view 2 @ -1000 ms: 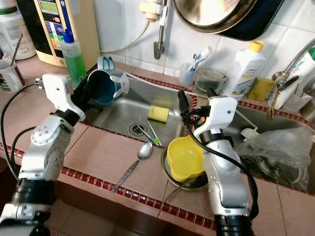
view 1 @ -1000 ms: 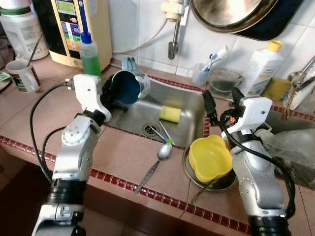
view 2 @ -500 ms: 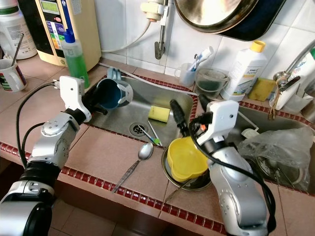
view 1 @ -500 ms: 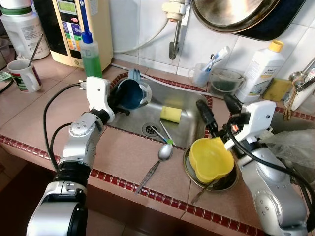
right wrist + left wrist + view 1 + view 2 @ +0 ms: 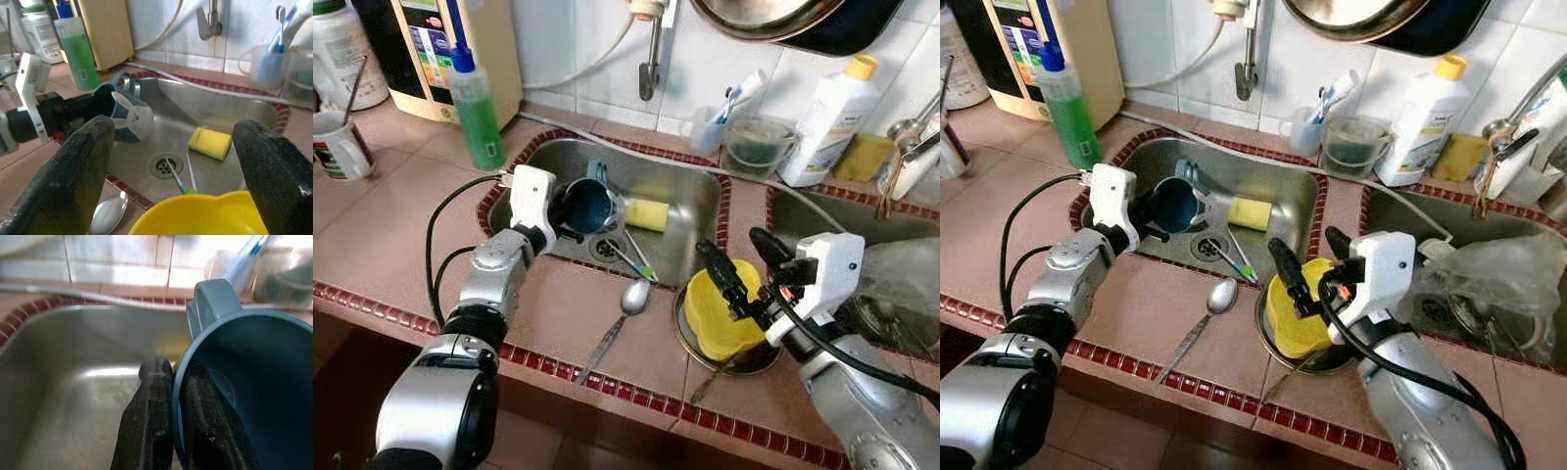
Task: Kitchen organization
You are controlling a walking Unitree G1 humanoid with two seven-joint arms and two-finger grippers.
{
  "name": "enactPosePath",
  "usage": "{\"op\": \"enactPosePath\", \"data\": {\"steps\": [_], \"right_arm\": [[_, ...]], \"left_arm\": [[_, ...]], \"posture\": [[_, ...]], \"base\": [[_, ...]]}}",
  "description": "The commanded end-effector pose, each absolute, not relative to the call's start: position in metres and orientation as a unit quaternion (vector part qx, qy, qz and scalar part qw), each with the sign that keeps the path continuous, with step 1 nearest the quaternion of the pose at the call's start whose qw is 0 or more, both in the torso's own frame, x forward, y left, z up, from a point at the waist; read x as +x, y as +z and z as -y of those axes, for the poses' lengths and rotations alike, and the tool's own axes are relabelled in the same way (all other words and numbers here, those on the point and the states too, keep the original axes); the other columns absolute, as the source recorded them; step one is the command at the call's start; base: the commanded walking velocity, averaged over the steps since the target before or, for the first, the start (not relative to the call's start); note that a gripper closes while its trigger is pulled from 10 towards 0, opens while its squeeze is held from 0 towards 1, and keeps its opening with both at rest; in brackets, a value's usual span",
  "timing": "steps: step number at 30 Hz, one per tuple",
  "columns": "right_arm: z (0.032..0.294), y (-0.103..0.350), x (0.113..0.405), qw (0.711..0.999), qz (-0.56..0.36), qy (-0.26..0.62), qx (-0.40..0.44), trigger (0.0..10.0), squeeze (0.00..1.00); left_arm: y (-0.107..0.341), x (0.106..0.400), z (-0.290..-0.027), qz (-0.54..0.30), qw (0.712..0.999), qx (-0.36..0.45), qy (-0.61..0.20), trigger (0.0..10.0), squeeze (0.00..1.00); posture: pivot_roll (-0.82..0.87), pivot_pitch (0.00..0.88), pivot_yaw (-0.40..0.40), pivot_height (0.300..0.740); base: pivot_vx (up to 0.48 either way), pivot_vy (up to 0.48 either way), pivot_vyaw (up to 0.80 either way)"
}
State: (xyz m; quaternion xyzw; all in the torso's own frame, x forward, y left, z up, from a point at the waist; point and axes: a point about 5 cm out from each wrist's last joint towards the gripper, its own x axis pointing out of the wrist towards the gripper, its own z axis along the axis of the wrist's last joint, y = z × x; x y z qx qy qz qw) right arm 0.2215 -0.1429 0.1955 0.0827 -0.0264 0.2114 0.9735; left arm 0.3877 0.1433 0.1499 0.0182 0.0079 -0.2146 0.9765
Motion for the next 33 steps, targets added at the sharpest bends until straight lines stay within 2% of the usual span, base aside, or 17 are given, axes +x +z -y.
{"op": "enactPosePath", "data": {"steps": [1,19,33], "right_arm": [[0.145,0.201,0.216,0.974,0.030,0.211,0.082,10.0,0.00],[0.149,0.201,0.189,0.969,-0.020,0.229,0.088,10.0,0.00],[0.148,0.204,0.183,0.969,-0.027,0.234,0.080,10.0,0.00]], "left_arm": [[0.162,0.392,-0.139,0.009,0.974,0.031,-0.223,10.0,0.00],[0.164,0.398,-0.167,-0.030,0.980,0.089,-0.176,10.0,0.00],[0.165,0.400,-0.167,-0.041,0.979,0.106,-0.169,10.0,0.00]], "posture": [[-0.14,0.165,-0.051,0.740],[-0.18,0.189,-0.036,0.740],[-0.19,0.194,-0.020,0.740]], "base": [[0.000,0.000,0.00],[0.000,0.000,0.00],[0.000,0.000,0.00]]}}
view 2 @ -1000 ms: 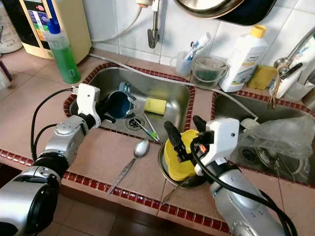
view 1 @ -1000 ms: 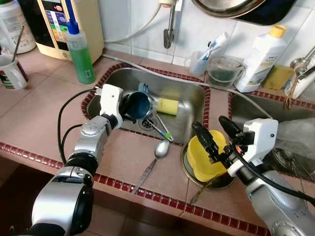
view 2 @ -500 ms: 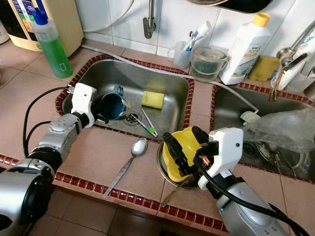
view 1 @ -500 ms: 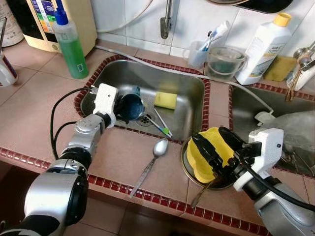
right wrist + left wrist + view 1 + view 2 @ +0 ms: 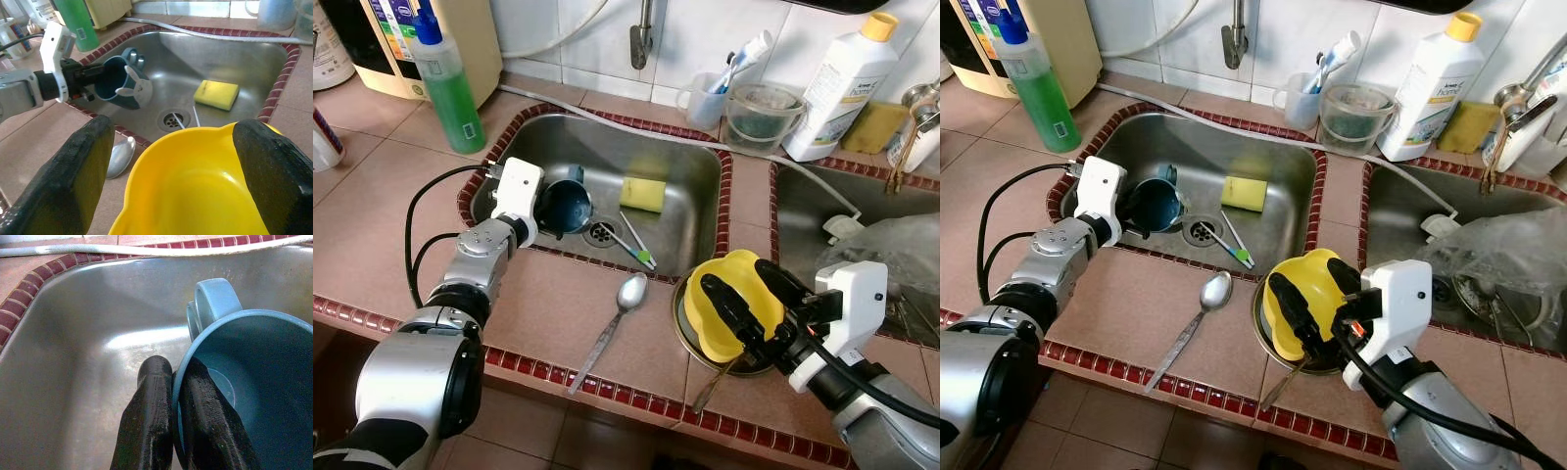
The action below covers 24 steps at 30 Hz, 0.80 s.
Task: Kitchen organization
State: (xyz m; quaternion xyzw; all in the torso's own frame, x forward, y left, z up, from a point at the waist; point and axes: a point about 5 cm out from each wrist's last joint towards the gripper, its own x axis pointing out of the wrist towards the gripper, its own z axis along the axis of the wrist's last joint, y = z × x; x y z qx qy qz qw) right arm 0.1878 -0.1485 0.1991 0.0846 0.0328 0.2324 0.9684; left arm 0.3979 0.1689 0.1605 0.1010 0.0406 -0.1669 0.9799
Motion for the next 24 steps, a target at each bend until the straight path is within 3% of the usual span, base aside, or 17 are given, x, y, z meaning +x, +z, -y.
{"op": "enactPosePath", "data": {"steps": [1,5,13,14,24], "right_arm": [[0.148,0.204,0.183,0.969,-0.026,0.233,0.080,10.0,0.00],[0.149,0.204,0.183,0.969,-0.026,0.231,0.077,10.0,0.00],[0.149,0.204,0.184,0.970,-0.025,0.231,0.076,10.0,0.00],[0.149,0.204,0.185,0.970,-0.024,0.230,0.076,10.0,0.00],[0.147,0.205,0.188,0.969,-0.021,0.232,0.078,10.0,0.00]], "left_arm": [[0.163,0.400,-0.166,-0.047,0.978,0.110,-0.172,10.0,0.00],[0.153,0.397,-0.164,-0.076,0.969,0.155,-0.175,10.0,0.00],[0.151,0.397,-0.164,-0.083,0.970,0.148,-0.177,10.0,0.00],[0.153,0.397,-0.166,-0.083,0.971,0.138,-0.176,10.0,1.00],[0.159,0.399,-0.172,-0.077,0.975,0.128,-0.165,10.0,1.00]], "posture": [[-0.19,0.195,-0.020,0.740],[-0.19,0.197,-0.018,0.740],[-0.18,0.203,-0.019,0.740],[-0.18,0.205,-0.020,0.740],[-0.17,0.203,-0.021,0.740]], "base": [[0.000,0.000,0.00],[0.000,0.000,0.00],[0.000,0.000,0.00],[0.000,0.000,0.00],[0.000,0.000,0.00]]}}
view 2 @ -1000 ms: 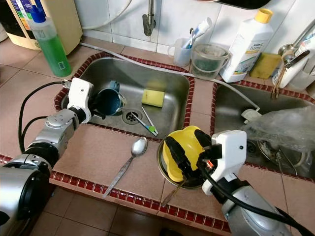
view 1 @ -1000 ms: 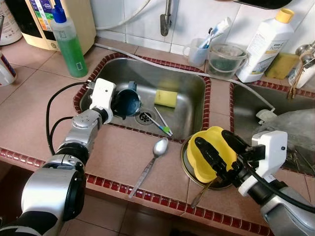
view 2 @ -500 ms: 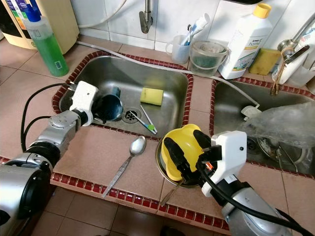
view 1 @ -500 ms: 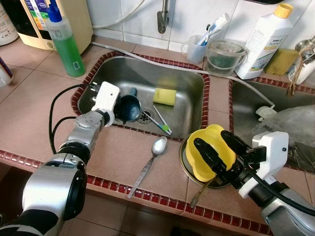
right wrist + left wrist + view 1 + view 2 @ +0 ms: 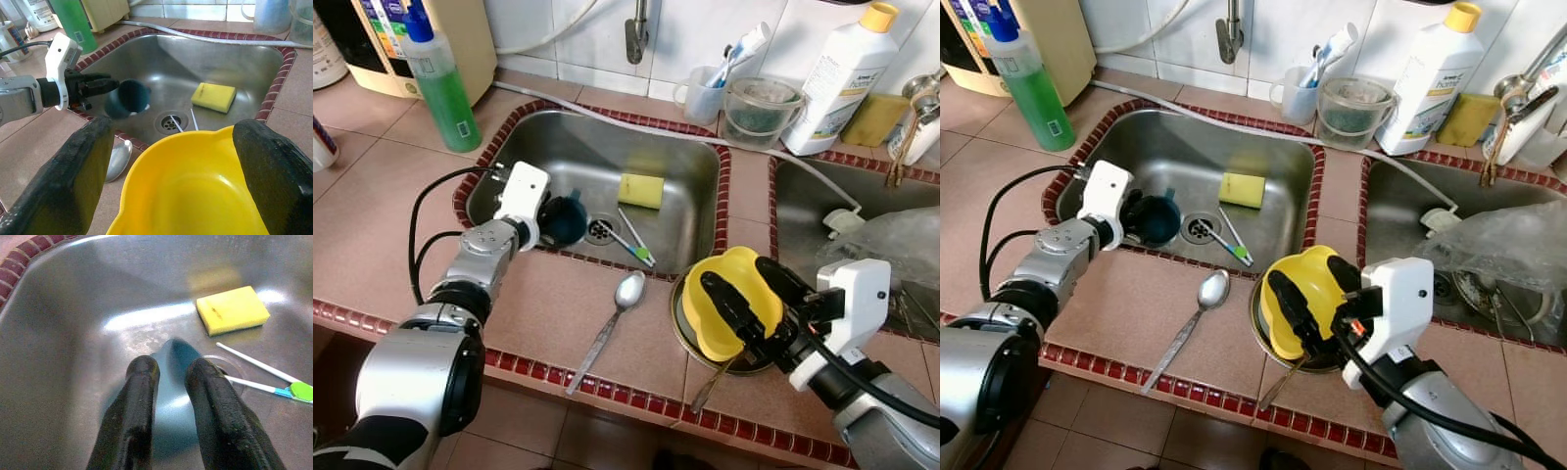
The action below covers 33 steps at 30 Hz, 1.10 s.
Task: Kitchen organization
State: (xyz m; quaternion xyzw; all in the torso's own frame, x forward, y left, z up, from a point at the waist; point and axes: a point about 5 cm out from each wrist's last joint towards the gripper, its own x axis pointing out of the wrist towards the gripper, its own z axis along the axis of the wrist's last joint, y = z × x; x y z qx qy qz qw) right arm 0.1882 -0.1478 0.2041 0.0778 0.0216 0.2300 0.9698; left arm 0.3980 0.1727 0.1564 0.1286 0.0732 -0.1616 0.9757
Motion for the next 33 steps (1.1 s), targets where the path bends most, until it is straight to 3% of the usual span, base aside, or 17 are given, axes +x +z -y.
{"op": "enactPosePath", "data": {"steps": [1,21,33], "right_arm": [[0.147,0.205,0.188,0.969,-0.020,0.232,0.078,10.0,0.00],[0.138,0.205,0.227,0.973,0.047,0.210,0.081,10.0,0.00],[0.129,0.199,0.257,0.975,0.098,0.192,0.047,10.0,0.00]], "left_arm": [[0.159,0.399,-0.173,-0.077,0.975,0.128,-0.165,10.0,1.00],[0.178,0.399,-0.180,0.004,0.982,0.057,-0.181,10.0,1.00],[0.182,0.379,-0.162,0.100,0.974,0.021,-0.204,10.0,1.00]], "posture": [[-0.17,0.203,-0.021,0.740],[-0.04,0.105,-0.004,0.740],[0.02,0.014,-0.025,0.740]], "base": [[0.000,0.000,0.00],[0.000,0.000,0.00],[0.000,0.000,0.00]]}}
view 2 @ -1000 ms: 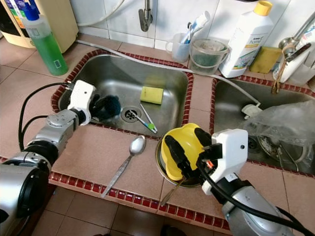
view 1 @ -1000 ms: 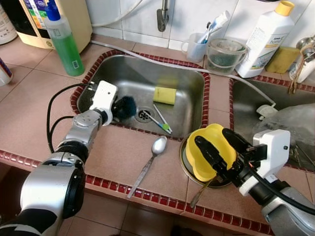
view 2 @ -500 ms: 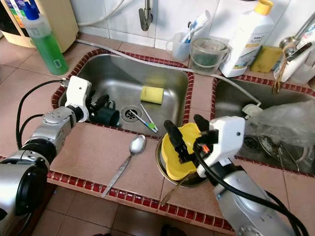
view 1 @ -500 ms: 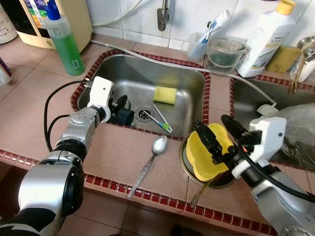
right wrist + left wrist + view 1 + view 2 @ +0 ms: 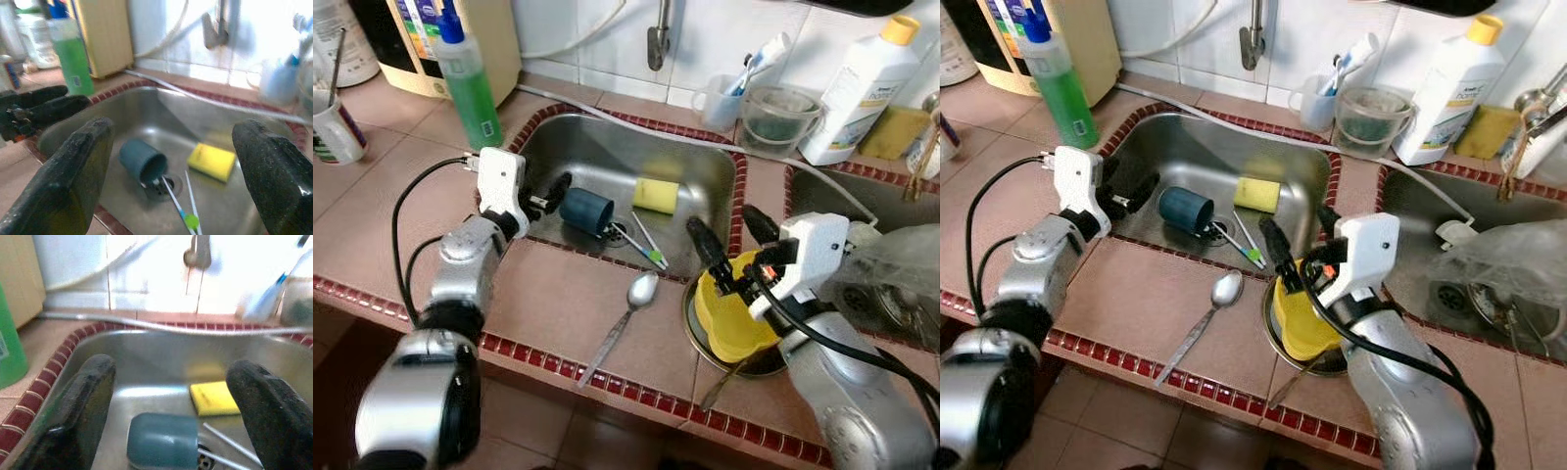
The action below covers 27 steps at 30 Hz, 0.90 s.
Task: Kitchen organization
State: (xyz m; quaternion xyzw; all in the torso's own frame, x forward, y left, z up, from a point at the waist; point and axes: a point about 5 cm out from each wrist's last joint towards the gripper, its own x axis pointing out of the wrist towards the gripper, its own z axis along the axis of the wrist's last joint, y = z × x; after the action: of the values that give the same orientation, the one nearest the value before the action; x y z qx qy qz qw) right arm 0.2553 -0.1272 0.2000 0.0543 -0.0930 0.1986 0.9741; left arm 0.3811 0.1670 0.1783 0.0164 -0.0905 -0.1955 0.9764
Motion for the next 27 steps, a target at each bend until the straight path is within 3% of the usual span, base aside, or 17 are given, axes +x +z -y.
{"op": "enactPosePath", "data": {"steps": [1,4,5,6,7,27], "right_arm": [[0.129,0.198,0.258,0.975,0.100,0.190,0.047,10.0,0.00],[0.127,0.196,0.261,0.975,0.112,0.186,0.043,10.0,0.00],[0.126,0.195,0.262,0.976,0.115,0.183,0.040,10.0,0.00],[0.125,0.194,0.264,0.976,0.119,0.179,0.037,10.0,0.00],[0.125,0.193,0.265,0.977,0.123,0.174,0.031,10.0,0.00],[0.136,0.179,0.285,0.976,0.204,0.058,-0.055,10.0,0.00]], "left_arm": [[0.182,0.377,-0.161,0.103,0.973,0.021,-0.205,10.0,1.00],[0.184,0.371,-0.158,0.112,0.972,0.016,-0.204,10.0,1.00],[0.184,0.368,-0.156,0.116,0.972,0.015,-0.203,10.0,0.95],[0.185,0.365,-0.155,0.121,0.972,0.013,-0.202,10.0,0.62],[0.185,0.362,-0.153,0.127,0.971,0.010,-0.201,10.0,0.00],[0.184,0.317,-0.144,0.186,0.966,-0.046,-0.176,10.0,0.00]], "posture": [[0.03,0.005,-0.025,0.740],[0.03,0.000,-0.029,0.740],[0.04,0.000,-0.029,0.740],[0.04,0.000,-0.030,0.740],[0.05,0.000,-0.030,0.740],[0.04,0.000,-0.037,0.740]], "base": [[0.000,0.000,0.00],[0.000,0.000,0.00],[0.000,0.000,0.00],[0.000,0.000,0.00],[0.000,0.000,0.00],[0.000,0.000,0.00]]}}
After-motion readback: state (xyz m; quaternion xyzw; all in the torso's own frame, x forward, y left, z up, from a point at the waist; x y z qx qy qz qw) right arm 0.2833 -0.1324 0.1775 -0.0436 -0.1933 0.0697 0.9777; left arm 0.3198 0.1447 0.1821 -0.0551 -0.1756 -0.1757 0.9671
